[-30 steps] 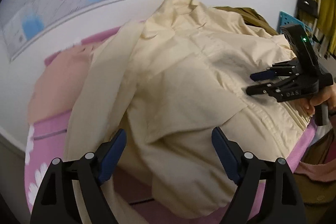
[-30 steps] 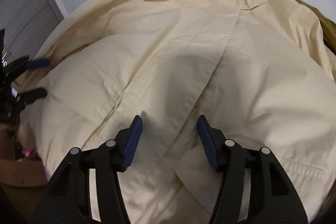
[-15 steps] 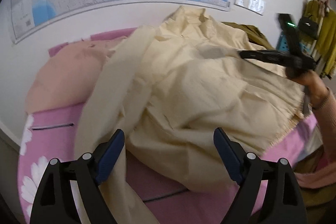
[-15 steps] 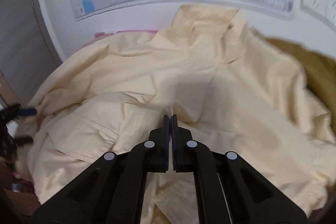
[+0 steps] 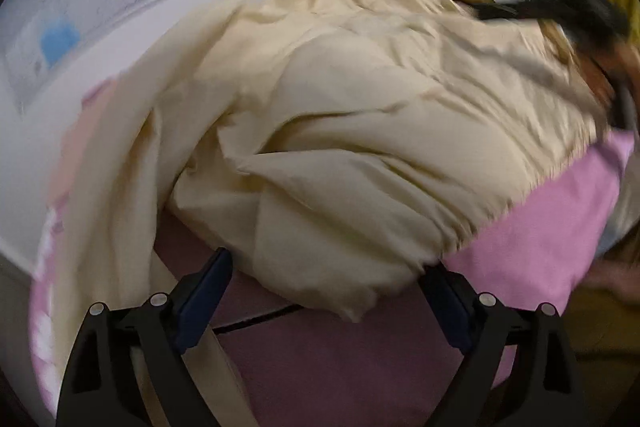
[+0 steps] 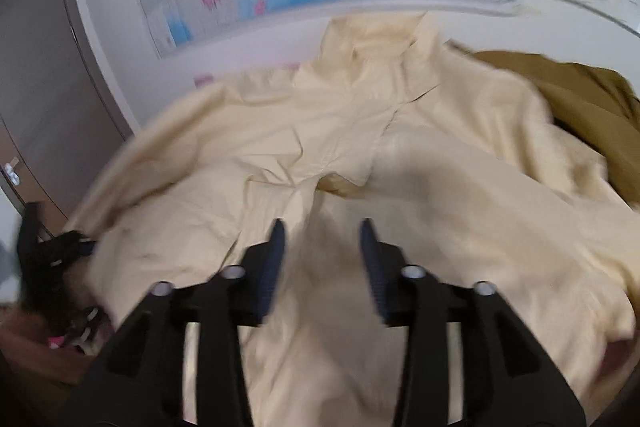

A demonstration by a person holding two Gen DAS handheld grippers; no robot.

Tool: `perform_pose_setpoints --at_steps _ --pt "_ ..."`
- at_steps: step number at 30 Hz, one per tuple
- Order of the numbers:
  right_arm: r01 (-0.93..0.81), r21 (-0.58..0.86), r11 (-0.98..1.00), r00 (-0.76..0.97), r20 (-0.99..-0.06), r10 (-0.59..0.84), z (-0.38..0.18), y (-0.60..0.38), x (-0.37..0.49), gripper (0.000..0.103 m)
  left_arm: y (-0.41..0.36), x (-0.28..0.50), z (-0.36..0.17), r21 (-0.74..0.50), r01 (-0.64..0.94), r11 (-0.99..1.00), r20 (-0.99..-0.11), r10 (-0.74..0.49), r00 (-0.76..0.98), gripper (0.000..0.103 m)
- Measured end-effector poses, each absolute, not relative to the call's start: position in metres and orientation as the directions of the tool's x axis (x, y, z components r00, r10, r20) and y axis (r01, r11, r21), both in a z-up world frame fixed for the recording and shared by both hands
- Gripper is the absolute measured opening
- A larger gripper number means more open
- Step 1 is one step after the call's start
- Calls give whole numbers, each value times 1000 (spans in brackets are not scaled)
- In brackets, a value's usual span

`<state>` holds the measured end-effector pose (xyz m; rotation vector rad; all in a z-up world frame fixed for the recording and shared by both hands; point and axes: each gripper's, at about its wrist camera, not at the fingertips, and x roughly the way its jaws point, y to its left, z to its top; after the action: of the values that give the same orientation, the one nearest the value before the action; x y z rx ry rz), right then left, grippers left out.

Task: Fold large clothes

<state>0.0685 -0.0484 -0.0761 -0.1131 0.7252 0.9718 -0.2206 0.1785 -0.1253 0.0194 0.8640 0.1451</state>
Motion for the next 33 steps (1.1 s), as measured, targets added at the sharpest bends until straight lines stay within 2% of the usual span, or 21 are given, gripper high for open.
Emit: perform_pose_setpoints --at_steps 1,3,6,9,11,13,16,18,19,20,21,24,28,29,31,32,33 --pt "-771 228 594 375 -591 714 -73 -71 58 50 183 -221 -123 66 -147 987 -746 147 649 84" --pt "-725 254 640 411 -586 698 -75 -109 45 58 194 -221 -122 29 -196 980 -749 151 645 84" --pt "-603 254 756 482 -639 599 -91 -163 35 61 200 -218 -124 -26 -217 976 -760 121 639 83" --pt "-477 313 821 494 -678 545 -112 -206 36 61 198 -214 -124 -44 -224 973 -762 112 637 71" --pt "-435 313 844 508 -689 517 -120 -219 36 64 197 -213 -124 -56 -233 971 -759 110 642 55" --pt "-410 374 832 492 -677 547 -127 -228 41 71 198 -212 -124 -65 -242 968 -763 108 637 51" --pt "-437 438 785 437 -659 612 -137 -225 48 74 199 -210 -124 -76 -252 965 -765 105 635 48" --pt "-450 488 748 404 -636 658 -142 -224 49 67 198 -209 -124 -74 -262 962 -766 114 633 46" --pt "-452 540 711 358 -620 698 -144 -223 52 35 198 -207 -124 -77 -263 962 -768 111 631 42" --pt "-436 621 652 298 -583 755 -147 -224 56 20 199 -208 -122 -99 -261 960 -770 92 631 32" --pt "-427 646 632 290 -564 773 -146 -226 56 17 202 -209 -120 -137 -256 957 -775 57 629 27" --pt "-480 681 553 282 -477 832 -121 -230 39 14 212 -222 -99 -228 -242 943 -749 -11 663 19" --pt "-575 641 509 311 -404 860 -72 -235 10 13 220 -245 -66 -287 -184 940 -712 -81 697 16" --pt "-593 619 515 314 -411 856 -65 -236 4 13 221 -249 -62 -295 -168 941 -710 -98 697 16" --pt "-590 552 589 335 -496 801 -67 -233 2 19 222 -251 -63 -271 -168 948 -730 -88 678 19" --pt "-577 548 606 300 -547 781 -79 -230 5 21 224 -248 -69 -247 -180 952 -754 -72 653 30" --pt "-564 518 643 297 -599 744 -88 -228 7 26 226 -244 -77 -227 -185 956 -771 -60 634 36"
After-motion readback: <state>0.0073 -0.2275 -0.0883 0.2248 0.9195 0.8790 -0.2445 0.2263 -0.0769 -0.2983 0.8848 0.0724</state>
